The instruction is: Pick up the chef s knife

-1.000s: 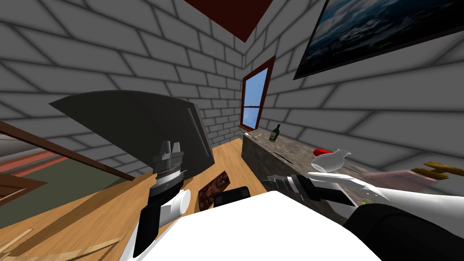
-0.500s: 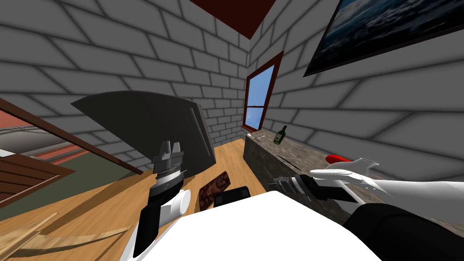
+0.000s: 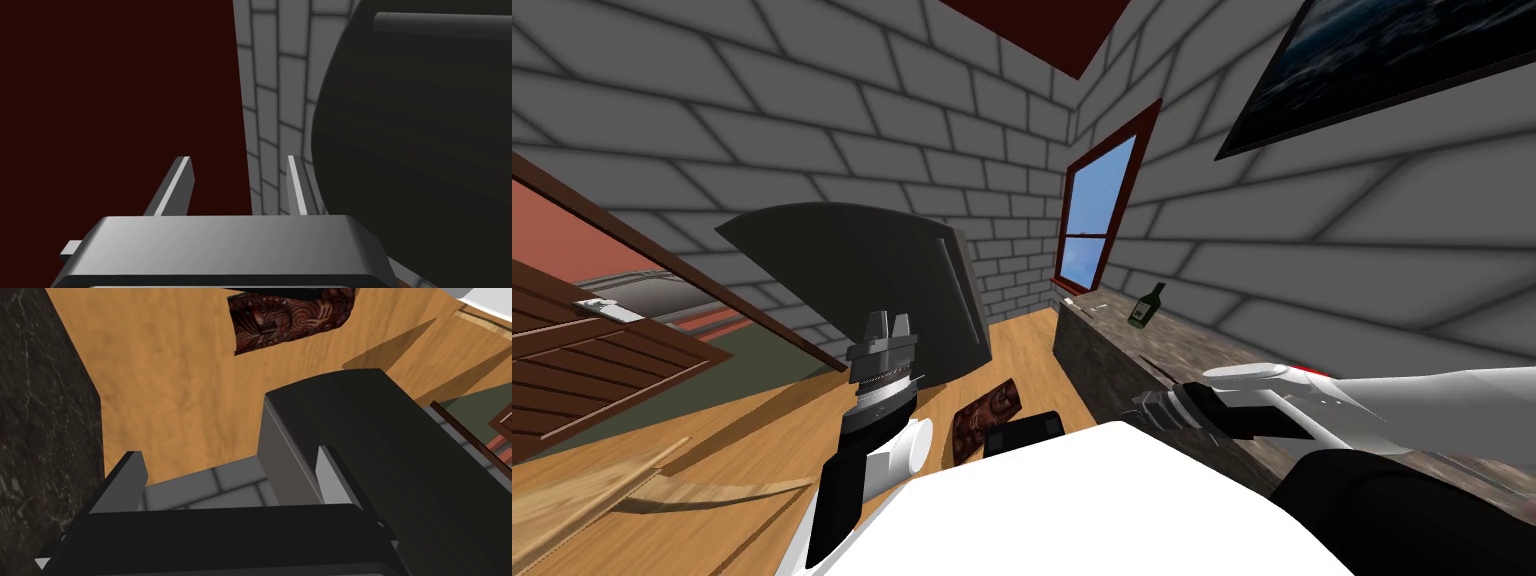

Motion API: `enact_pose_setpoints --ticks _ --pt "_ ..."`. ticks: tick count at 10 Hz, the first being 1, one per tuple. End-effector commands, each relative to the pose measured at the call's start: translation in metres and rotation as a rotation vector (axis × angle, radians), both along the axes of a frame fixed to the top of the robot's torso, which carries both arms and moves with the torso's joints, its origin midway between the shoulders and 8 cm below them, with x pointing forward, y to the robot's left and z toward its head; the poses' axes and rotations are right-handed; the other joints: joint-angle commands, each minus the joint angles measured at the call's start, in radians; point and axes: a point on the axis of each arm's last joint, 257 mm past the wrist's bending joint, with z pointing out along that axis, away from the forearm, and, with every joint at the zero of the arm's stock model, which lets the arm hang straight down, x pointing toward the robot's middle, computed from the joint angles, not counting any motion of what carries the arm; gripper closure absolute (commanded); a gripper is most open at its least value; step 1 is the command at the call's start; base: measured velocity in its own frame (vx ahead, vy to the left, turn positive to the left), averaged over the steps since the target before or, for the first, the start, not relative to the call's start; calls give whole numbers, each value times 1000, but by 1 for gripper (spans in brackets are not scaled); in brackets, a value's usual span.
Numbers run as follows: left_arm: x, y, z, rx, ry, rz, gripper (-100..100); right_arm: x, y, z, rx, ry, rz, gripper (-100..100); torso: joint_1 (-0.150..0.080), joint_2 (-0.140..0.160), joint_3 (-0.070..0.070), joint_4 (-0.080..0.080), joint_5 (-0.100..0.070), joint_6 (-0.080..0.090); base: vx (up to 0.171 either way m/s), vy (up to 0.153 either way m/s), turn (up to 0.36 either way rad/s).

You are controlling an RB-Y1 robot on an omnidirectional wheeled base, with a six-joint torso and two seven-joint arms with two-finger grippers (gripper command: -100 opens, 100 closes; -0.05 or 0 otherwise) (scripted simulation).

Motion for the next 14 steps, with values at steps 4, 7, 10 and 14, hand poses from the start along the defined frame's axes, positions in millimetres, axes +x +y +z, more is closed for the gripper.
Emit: enact_pose_setpoints --ticks 4,7,10,14 --pt "0 0 0 0 0 0 0 -8 -28 0 -70 40 6 -100 4 4 2 1 1 0 21 -9 10" --pt "0 0 0 0 0 0 0 -8 -28 0 -70 40 6 -100 1 1 1 0 0 0 36 -30 60" --pt "0 0 0 0 0 0 0 -8 -28 0 -70 40 6 -100 3 4 2 1 1 0 8 -4 -8" --pt "0 0 0 0 0 0 0 -10 -43 -4 -114 37 24 -100 3 4 2 1 1 0 9 2 3"
